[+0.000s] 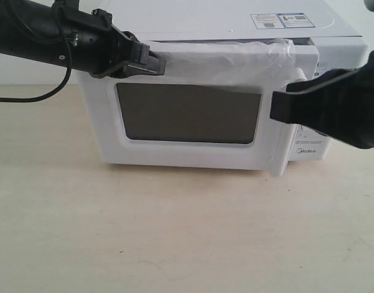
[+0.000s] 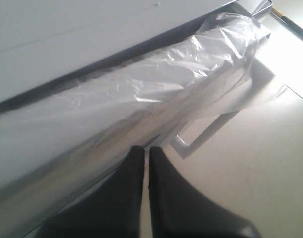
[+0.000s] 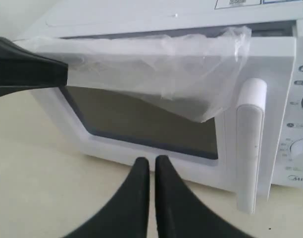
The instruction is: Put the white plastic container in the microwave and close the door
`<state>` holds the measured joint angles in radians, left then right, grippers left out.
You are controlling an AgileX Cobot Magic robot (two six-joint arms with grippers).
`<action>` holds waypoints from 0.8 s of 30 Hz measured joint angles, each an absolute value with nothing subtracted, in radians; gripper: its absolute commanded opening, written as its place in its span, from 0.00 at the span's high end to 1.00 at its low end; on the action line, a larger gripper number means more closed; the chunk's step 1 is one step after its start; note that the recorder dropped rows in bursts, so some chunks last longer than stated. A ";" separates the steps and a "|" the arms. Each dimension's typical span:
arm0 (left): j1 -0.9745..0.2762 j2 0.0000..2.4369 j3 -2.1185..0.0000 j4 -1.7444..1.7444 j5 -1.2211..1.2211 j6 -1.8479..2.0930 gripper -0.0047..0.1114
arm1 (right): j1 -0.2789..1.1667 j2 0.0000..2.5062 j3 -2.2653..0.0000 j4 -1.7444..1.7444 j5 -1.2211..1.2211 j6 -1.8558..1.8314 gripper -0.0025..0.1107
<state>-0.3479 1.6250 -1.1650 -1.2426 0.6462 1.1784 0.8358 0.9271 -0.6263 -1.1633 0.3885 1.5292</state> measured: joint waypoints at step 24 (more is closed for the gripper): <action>-0.348 1.463 -1.173 -1.191 0.713 1.189 0.92 | 0.836 1.179 -0.626 -1.728 0.553 2.094 0.98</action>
<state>-0.3479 1.4635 -1.1730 -1.1909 0.7130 1.1892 0.8358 1.1791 -0.6263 -1.7278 0.5534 2.0941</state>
